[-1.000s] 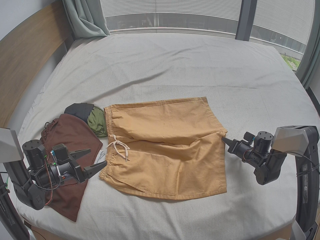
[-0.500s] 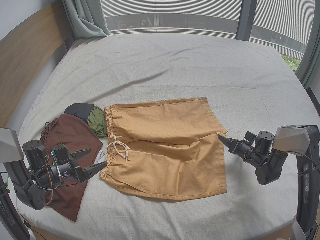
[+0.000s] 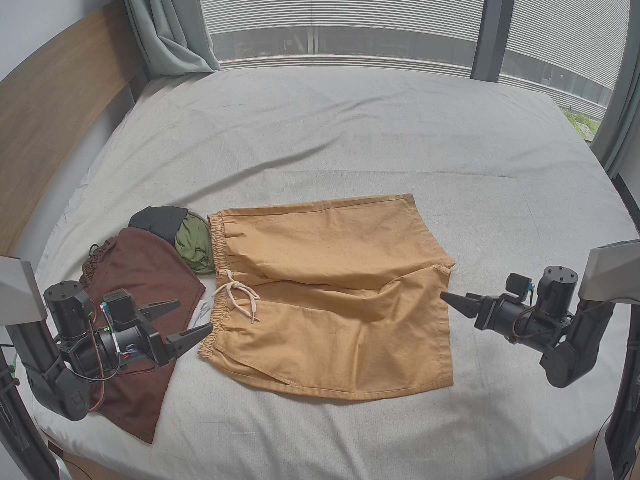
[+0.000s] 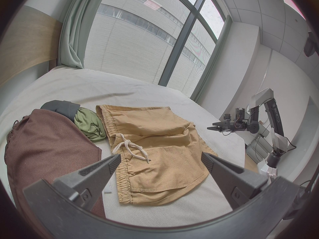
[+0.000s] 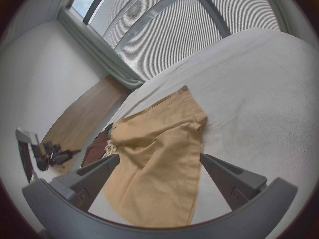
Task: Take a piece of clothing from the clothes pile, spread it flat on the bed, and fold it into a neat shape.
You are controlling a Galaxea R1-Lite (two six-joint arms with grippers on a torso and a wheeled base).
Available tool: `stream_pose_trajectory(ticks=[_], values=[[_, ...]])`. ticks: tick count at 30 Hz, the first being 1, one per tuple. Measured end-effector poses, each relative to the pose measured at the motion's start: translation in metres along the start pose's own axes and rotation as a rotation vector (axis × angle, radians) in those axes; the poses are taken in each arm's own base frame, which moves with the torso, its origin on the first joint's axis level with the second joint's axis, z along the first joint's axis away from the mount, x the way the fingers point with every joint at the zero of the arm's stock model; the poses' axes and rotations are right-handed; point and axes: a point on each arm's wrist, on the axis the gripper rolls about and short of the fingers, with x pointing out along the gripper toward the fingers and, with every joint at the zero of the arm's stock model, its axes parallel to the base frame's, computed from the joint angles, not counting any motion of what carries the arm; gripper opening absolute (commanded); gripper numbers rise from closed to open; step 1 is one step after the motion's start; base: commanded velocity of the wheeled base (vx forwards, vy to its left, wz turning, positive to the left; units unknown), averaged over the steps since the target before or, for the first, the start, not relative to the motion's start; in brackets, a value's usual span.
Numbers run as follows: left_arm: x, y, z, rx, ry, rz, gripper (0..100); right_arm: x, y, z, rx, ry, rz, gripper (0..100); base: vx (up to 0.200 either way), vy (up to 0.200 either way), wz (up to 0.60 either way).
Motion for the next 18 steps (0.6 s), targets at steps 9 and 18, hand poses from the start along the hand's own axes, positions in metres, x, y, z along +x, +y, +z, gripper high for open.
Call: stream_pose_trajectory(ticks=[9, 18], values=[[-0.001, 0.001, -0.004, -0.065, 0.013, 0.012, 100, -0.025, 0.023, -0.010, -0.099, 0.089, 0.095, 100, 0.000, 0.000, 0.00], [0.006, 0.007, -0.013, -0.189, 0.037, 0.020, 100, -0.028, 0.026, -0.009, -0.122, 0.085, 0.101, 100, 0.000, 0.000, 0.00]])
